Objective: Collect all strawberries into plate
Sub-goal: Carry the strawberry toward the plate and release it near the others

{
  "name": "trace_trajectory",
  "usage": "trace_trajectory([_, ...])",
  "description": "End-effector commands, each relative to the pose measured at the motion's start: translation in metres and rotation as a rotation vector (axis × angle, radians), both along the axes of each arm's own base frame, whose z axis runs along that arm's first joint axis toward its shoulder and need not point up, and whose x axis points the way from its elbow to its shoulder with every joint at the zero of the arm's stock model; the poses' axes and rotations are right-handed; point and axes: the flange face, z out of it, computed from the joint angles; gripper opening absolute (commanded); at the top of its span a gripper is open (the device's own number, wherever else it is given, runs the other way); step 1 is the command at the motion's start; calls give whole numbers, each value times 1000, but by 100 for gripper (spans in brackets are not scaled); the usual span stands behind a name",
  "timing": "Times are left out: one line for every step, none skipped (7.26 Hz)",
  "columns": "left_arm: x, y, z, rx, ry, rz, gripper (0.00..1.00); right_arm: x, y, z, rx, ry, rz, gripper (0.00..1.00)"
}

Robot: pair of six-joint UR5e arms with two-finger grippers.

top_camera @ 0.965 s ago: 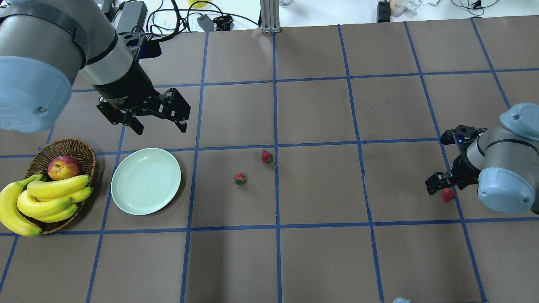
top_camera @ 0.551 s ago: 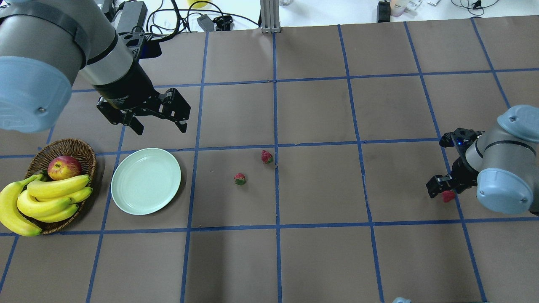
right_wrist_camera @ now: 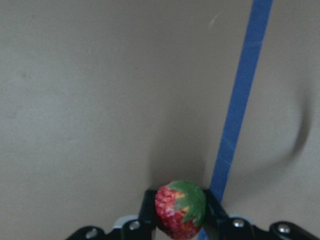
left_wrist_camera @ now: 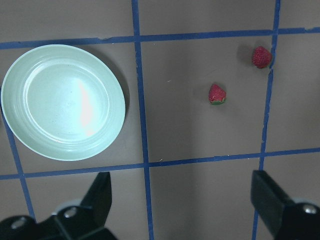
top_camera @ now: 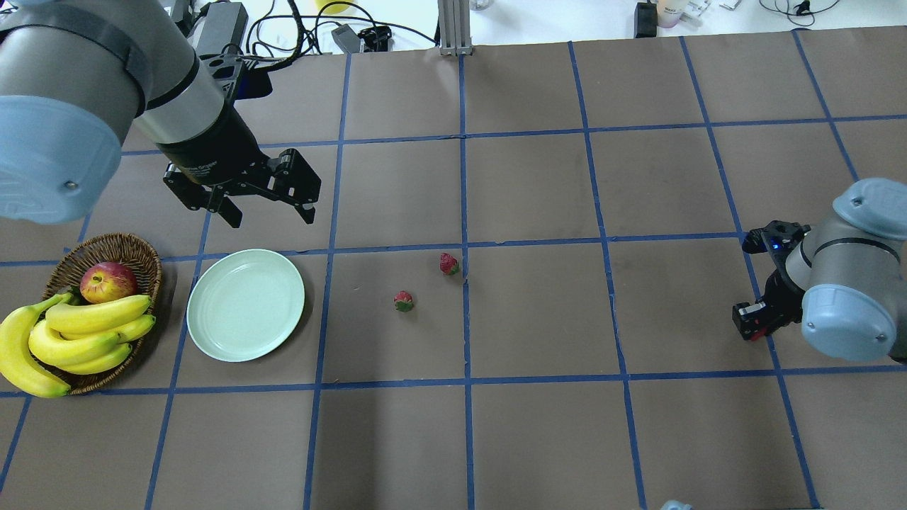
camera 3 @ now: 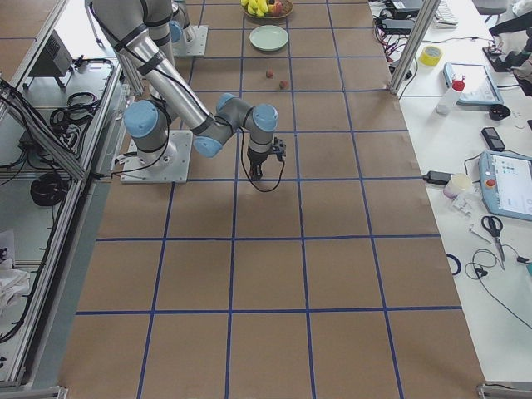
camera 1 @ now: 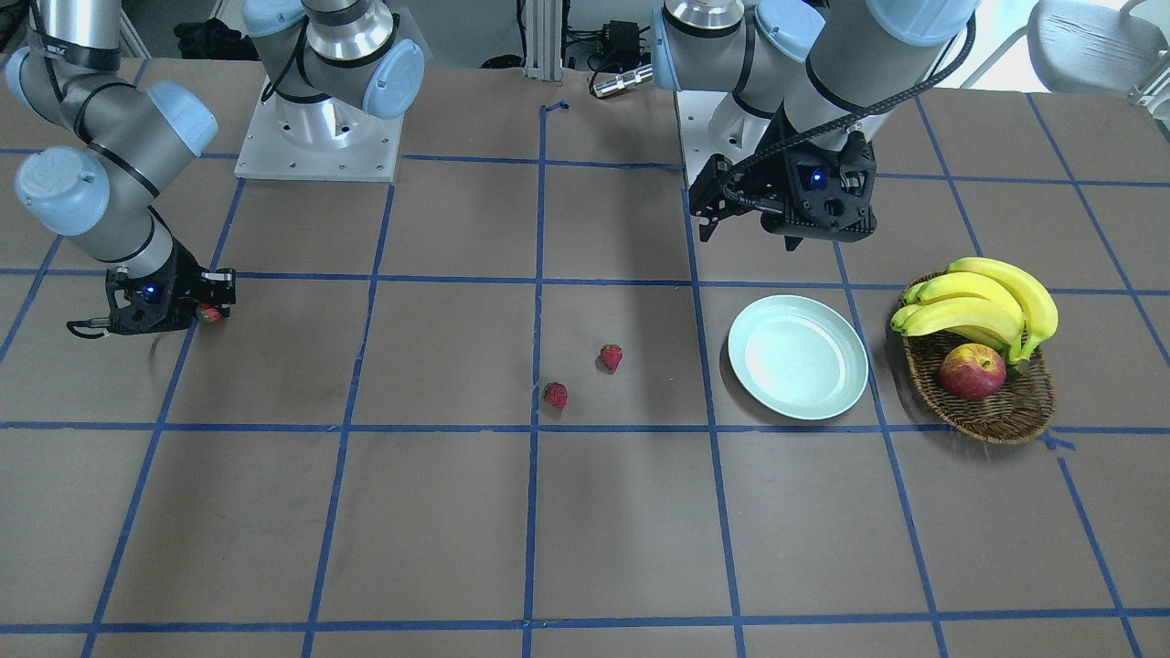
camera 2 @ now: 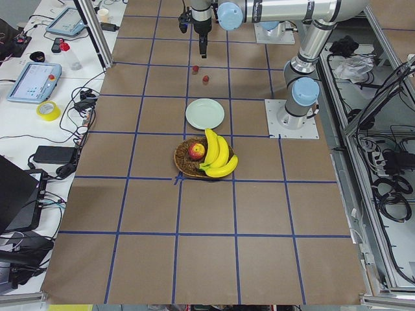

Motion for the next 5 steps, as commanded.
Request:
trace_trajectory([0, 0, 0, -1, 0, 0, 100, 3, -3, 5, -13, 12, -51, 19])
trace_trajectory([0, 0, 0, -1, -1, -3, 100, 25, -15, 14, -44, 20, -54, 19])
trace_trajectory([0, 1, 2, -4, -4, -5, 100, 73, -36, 29, -75, 54, -46, 19])
trace_trajectory([0, 1, 3, -6, -4, -5, 100, 132, -46, 37, -85, 62, -109, 19])
trace_trajectory([8, -3, 8, -24, -8, 7, 100, 192, -50, 50, -100, 63, -171, 19])
